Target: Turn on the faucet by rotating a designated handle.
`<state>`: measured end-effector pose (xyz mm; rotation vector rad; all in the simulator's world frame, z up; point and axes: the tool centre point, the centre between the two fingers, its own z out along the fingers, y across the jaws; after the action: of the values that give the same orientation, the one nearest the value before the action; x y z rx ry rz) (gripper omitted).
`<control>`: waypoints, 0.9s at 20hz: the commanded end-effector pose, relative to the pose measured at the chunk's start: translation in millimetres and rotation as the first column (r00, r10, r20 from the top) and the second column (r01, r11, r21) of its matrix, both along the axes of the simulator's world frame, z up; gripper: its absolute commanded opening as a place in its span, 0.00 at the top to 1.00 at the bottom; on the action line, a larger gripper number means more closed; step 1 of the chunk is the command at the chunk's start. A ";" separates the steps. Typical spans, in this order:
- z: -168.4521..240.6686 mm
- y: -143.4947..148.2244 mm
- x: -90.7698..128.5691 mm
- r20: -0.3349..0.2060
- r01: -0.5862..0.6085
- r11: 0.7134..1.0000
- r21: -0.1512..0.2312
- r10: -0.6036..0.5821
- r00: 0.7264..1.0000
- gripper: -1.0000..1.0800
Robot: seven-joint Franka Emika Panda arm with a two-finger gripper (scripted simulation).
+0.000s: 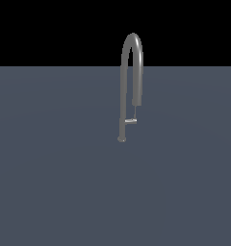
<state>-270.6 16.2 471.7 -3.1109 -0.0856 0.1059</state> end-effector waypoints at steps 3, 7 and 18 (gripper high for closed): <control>0.0 -0.4 0.0 -0.001 -0.001 1.000 -0.002 0.001 1.000 1.00; 1.0 -3.1 -0.2 -0.002 -0.006 1.000 -0.015 0.006 1.000 1.00; 44.3 -6.9 -0.2 0.101 0.024 0.998 0.051 -0.029 0.995 1.00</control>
<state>-270.4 10.3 506.9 -3.0809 -0.0586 -0.0202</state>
